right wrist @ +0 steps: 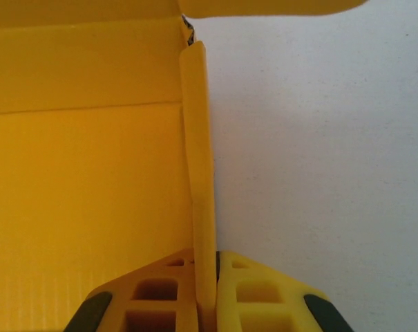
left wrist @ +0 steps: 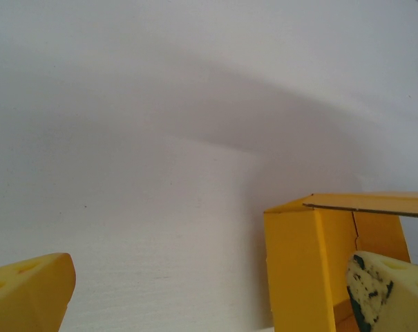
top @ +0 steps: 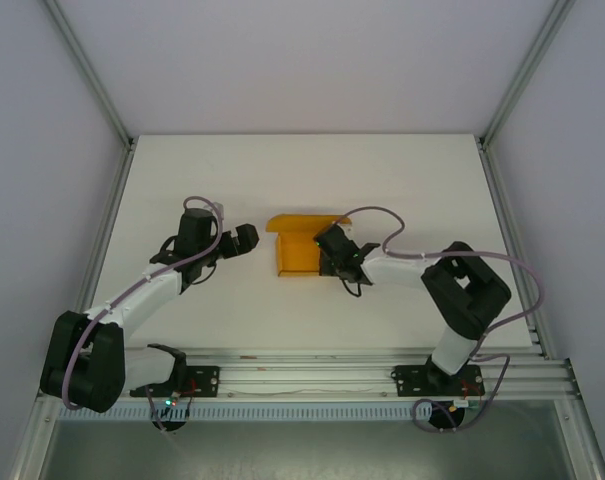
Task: Assemble paper box
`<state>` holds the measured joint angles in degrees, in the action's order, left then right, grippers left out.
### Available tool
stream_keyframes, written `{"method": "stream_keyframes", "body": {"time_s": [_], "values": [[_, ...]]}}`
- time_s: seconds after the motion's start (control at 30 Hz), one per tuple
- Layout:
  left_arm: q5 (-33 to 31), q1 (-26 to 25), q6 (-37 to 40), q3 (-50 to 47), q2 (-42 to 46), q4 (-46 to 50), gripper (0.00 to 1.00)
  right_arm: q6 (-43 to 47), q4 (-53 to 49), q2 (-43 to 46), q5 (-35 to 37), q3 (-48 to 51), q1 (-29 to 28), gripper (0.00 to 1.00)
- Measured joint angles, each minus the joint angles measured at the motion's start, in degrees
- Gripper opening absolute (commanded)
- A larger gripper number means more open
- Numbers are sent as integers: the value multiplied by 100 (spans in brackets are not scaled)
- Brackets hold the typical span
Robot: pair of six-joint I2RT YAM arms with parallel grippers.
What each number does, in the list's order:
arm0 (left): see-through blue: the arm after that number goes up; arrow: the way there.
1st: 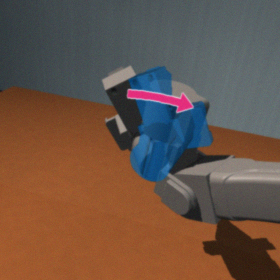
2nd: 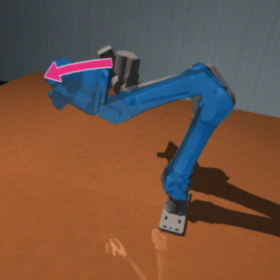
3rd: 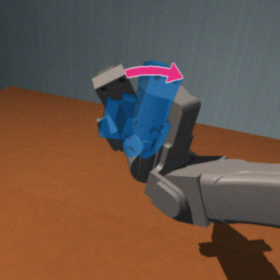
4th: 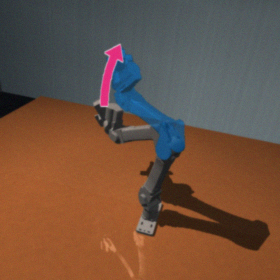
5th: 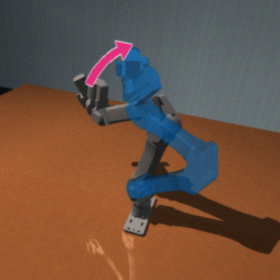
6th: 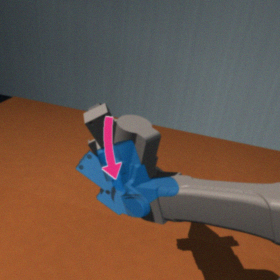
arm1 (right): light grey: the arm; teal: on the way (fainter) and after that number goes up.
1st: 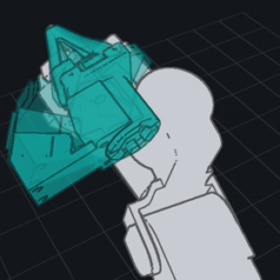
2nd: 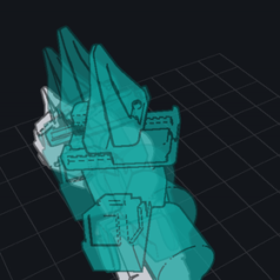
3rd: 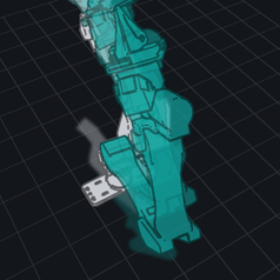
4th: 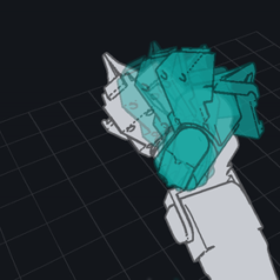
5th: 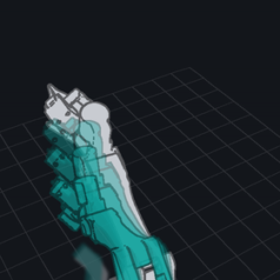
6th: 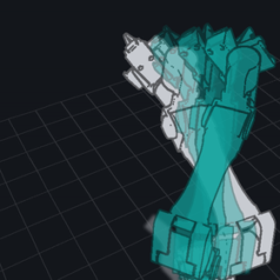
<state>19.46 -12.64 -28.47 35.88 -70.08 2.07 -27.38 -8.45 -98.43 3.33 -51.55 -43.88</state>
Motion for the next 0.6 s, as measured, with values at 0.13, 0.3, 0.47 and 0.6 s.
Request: {"method": "stream_keyframes", "body": {"time_s": [0.13, 0.3, 0.47, 0.6], "values": [[-48, 0, 2, 0, 22, 66, 100, 22, -610, -291, 348, -487, -138, 0], [-157, 0, 22, 0, 39, 166, 100, 11, -1624, -872, 807, -1368, -247, 0], [-219, 0, 44, 0, 63, 184, 100, -55, -2225, -1252, 1134, -1902, -271, 0], [-243, -11, 48, 0, 66, 258, 100, -68, -2361, -1311, 1305, -1982, -308, 0]]}}
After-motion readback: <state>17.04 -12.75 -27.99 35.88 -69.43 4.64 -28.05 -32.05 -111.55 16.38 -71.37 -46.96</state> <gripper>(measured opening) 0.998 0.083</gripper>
